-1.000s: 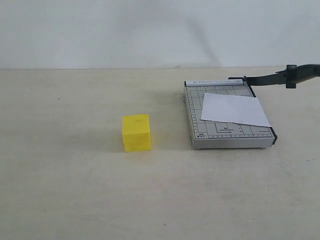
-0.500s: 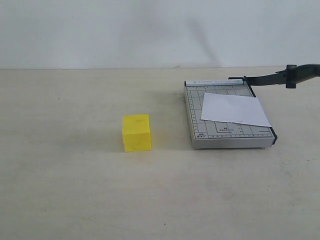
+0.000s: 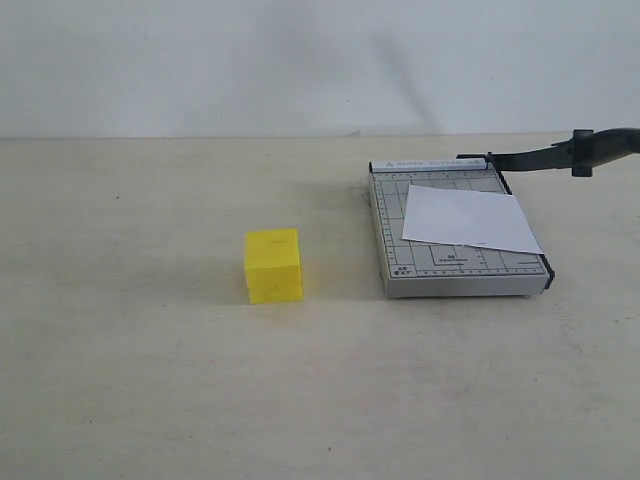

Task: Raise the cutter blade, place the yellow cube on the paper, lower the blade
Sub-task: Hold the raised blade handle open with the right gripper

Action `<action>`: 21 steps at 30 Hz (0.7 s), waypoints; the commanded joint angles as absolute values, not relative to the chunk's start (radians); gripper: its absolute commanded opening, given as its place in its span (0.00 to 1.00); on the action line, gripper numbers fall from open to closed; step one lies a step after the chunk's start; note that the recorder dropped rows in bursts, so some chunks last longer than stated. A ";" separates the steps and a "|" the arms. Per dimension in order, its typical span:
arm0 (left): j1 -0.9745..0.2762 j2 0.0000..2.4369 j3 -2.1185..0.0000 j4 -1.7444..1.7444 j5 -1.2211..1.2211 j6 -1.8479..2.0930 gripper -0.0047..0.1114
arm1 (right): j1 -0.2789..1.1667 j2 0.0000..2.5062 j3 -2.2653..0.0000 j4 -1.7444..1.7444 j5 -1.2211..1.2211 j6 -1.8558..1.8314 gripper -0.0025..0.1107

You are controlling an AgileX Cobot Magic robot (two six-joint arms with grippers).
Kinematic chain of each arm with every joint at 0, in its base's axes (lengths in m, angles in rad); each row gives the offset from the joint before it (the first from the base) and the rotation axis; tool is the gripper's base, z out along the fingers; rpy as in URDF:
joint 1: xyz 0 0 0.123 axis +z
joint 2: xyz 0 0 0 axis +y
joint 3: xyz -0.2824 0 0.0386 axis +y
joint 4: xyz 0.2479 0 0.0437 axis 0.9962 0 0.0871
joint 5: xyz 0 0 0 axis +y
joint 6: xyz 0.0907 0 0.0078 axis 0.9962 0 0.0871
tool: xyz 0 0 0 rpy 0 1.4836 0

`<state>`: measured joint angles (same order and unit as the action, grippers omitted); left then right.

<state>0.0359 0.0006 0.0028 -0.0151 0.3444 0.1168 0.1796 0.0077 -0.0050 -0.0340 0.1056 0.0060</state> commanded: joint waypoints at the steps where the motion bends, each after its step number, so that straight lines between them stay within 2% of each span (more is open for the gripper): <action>1: 0.038 0.000 0.000 -0.014 0.337 0.108 0.08 | 0.182 0.000 0.000 -0.032 0.093 0.000 0.02; 21: 0.038 0.000 0.000 0.024 0.314 0.108 0.08 | 0.182 0.000 0.000 -0.032 0.094 0.000 0.02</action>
<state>0.0359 0.0006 0.0028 0.0000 0.3425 0.1168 0.1796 0.0077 -0.0050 -0.0340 0.1056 0.0000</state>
